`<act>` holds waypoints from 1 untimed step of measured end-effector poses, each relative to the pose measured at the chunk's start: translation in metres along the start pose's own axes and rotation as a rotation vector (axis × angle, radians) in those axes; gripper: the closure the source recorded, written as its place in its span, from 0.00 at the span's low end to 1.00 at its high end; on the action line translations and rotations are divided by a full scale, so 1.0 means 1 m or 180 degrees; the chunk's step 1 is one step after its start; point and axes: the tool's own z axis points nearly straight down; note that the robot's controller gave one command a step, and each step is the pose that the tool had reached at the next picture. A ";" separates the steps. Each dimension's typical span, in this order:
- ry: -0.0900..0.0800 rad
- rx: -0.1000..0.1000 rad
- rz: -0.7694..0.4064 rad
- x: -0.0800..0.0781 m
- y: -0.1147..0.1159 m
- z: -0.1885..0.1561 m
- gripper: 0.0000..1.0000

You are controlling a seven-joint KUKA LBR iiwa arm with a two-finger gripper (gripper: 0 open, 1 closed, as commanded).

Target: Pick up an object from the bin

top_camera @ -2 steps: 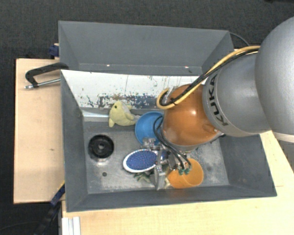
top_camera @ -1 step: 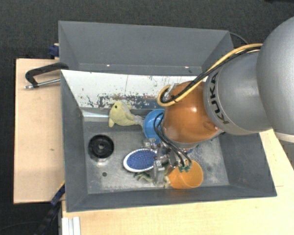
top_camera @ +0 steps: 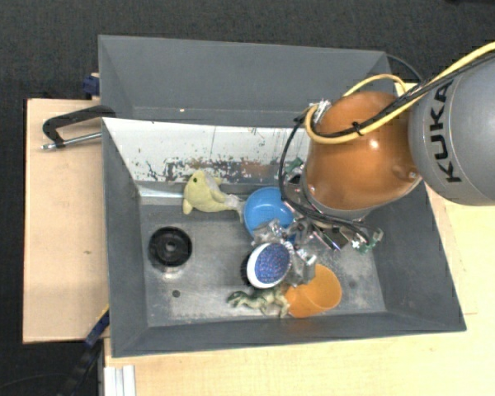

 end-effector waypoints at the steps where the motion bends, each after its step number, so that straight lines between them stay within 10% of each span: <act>1: -0.0015 0.0010 -0.0032 -0.012 -0.009 -0.200 1.00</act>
Offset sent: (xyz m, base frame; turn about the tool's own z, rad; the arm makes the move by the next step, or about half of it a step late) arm 0.0114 -0.0008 0.1951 -0.0121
